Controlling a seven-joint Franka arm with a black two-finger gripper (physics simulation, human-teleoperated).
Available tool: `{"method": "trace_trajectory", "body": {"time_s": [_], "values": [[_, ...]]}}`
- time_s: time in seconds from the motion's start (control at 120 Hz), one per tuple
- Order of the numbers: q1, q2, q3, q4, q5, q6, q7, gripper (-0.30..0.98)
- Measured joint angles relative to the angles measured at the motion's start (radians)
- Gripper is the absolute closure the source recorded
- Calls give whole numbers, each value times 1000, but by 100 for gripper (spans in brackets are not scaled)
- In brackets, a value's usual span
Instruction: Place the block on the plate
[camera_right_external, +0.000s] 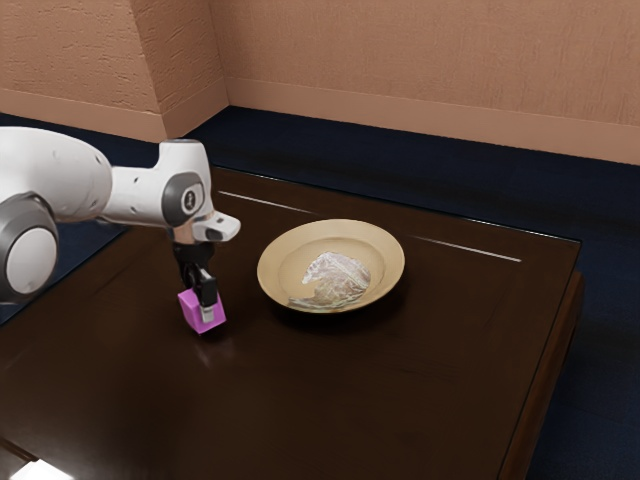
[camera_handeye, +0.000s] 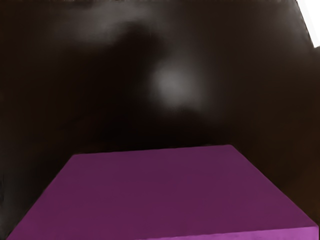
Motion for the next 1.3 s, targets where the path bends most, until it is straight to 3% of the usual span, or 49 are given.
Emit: {"method": "trace_trajectory", "body": {"time_s": [0.267,0.533,0.933,1.3], "values": [[0,-83,40,23,12,-31,4,29],[-9,-127,61,195,42,-126,1,29],[-160,-42,31,424,70,-236,-14,29],[-169,154,-6,622,60,-256,1,30]]}}
